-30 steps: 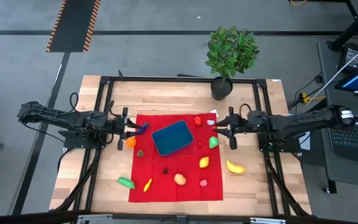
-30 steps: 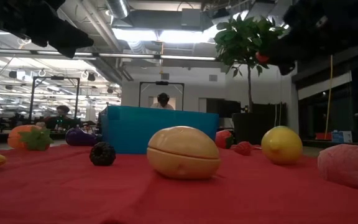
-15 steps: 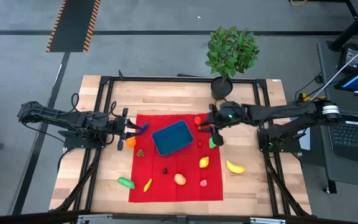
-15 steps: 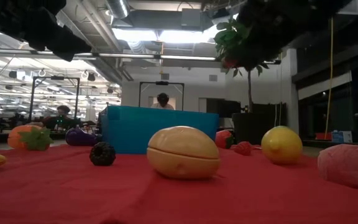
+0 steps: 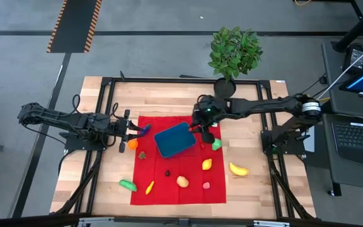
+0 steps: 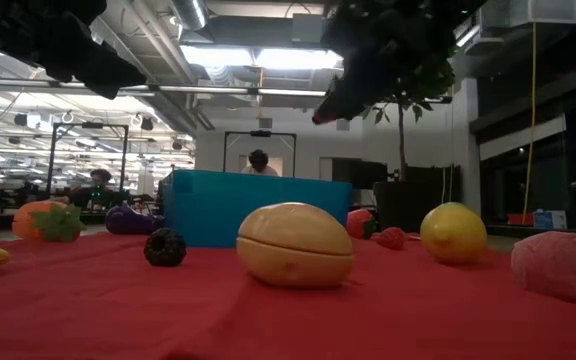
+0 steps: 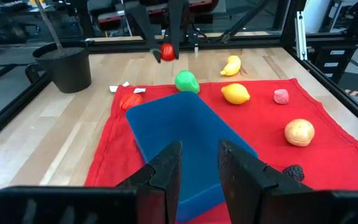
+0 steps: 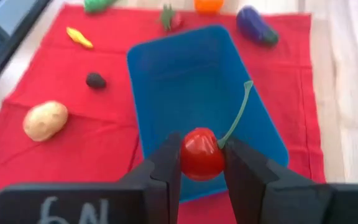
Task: Pick and placing Produce into tupperware
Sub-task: Put the cherry into the blue bin
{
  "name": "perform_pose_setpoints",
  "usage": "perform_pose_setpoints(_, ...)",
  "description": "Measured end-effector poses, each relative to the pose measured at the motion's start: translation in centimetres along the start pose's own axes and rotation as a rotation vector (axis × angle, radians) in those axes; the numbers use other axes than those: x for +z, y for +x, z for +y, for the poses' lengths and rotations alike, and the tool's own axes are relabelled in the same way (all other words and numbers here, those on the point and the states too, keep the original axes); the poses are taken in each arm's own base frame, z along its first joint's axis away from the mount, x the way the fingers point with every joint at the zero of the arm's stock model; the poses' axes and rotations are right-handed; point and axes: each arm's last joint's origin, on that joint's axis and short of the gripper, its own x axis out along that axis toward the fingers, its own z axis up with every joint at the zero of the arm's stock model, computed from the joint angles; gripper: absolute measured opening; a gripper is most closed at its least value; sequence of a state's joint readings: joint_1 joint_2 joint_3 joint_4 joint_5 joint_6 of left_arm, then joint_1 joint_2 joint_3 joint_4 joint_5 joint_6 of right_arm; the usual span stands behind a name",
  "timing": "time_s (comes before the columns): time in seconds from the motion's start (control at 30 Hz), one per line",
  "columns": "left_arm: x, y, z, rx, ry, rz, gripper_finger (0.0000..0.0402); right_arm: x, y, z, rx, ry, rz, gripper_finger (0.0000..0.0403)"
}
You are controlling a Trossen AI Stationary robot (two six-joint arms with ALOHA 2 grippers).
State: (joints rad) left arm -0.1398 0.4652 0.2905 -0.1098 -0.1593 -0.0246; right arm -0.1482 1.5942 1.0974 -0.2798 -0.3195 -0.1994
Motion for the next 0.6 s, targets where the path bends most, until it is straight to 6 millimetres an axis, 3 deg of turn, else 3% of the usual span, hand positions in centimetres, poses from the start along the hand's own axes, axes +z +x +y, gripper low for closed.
perform_pose_setpoints(0.6, -0.2, 0.0, 0.0, 0.001, 0.001, 0.018, 0.0096, 3.0, 4.2, -2.1, 0.025, -0.083, 0.166, 0.0097)
